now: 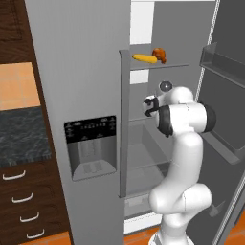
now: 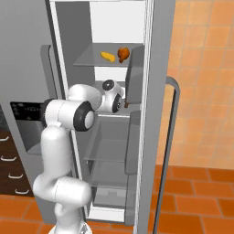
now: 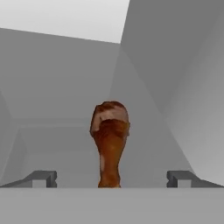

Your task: Place one corn and one chicken drumstick in each tupperware on the nearby counter, to pack two identical lunches.

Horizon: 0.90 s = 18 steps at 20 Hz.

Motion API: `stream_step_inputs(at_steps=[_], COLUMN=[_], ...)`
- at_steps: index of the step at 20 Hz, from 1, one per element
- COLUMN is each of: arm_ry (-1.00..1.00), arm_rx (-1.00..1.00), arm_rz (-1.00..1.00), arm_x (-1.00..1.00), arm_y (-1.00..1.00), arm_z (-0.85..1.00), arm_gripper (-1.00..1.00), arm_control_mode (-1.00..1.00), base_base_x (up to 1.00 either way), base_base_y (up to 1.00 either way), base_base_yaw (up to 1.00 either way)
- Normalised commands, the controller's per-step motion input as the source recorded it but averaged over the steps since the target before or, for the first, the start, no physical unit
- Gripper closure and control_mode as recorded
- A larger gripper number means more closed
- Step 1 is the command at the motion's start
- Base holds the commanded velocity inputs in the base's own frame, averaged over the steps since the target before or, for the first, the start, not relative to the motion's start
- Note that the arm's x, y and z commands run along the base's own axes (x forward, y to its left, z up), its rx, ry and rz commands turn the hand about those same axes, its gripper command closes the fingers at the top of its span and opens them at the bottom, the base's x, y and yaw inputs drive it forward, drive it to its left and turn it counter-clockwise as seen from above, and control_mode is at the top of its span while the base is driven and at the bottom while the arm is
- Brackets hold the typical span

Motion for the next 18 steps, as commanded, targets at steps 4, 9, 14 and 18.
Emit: stream_step_inputs(at_steps=[4, 9, 14, 18], arm_ry=[0.0, 0.02, 0.05, 0.11], arm_rx=[0.0, 0.0, 0.0, 0.01], arm_rz=[0.0, 0.0, 0.0, 0.0], arm_x=[0.22, 0.33, 0.43, 0.49], arm_y=[-0.14, -0.07, -0.08, -0.09], arm_z=[-0.19, -0.3, -0.31, -0.3], arm_gripper=[-1.0, 1.0, 1.0, 1.0], arm_control_mode=[-1.0, -1.0, -1.0, -1.0], base_base_x=[0.0, 0.0, 0.0, 0.0], base_base_y=[0.0, 0.0, 0.0, 0.0], base_base_yaw=[0.0, 0.0, 0.0, 0.0])
